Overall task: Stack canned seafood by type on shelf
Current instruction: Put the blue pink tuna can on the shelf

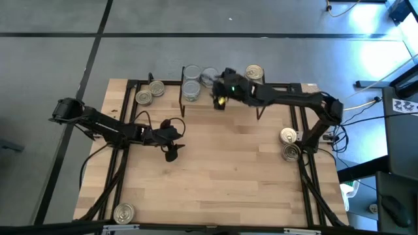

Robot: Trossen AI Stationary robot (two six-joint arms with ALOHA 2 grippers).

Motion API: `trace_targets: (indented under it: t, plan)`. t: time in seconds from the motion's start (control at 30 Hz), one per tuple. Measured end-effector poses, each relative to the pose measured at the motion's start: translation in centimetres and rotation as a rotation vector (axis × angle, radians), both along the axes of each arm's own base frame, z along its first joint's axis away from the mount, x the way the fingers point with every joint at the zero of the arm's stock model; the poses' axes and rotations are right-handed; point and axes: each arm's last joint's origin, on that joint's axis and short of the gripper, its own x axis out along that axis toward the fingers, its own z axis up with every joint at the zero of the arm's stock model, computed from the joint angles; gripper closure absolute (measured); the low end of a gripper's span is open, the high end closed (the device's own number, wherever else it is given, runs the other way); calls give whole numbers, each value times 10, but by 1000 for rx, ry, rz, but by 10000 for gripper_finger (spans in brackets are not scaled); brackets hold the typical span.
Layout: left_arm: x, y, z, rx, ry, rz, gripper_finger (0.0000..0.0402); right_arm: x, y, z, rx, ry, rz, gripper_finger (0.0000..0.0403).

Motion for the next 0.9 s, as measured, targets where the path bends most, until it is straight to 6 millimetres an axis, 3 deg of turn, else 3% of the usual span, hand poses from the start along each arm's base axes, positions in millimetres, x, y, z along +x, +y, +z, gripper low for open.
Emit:
trace_targets:
  t: [0.1, 0.27, 0.43, 0.67, 0.77, 0.9]
  plan:
    - [0, -1, 0, 2, 0, -7, 169, -3, 38, 4, 54, 51, 75, 38]
    - [0, -1, 0, 5, 1, -12, 169, -6, 98, -7, 198, 161, 243, 38]
    - [1, 1, 2, 87, 5, -70, 169, -7, 142, -56, 282, 248, 406, 38]
    - [3, 1, 4, 114, -18, -88, 169, -23, 164, -114, 386, 93, 335, 38]
    - [6, -1, 9, 141, 60, -120, 169, -31, 169, -131, 469, -8, 309, 38]
    - [14, -7, 33, 113, 237, -114, 169, -44, 175, -151, 556, -56, 263, 38]
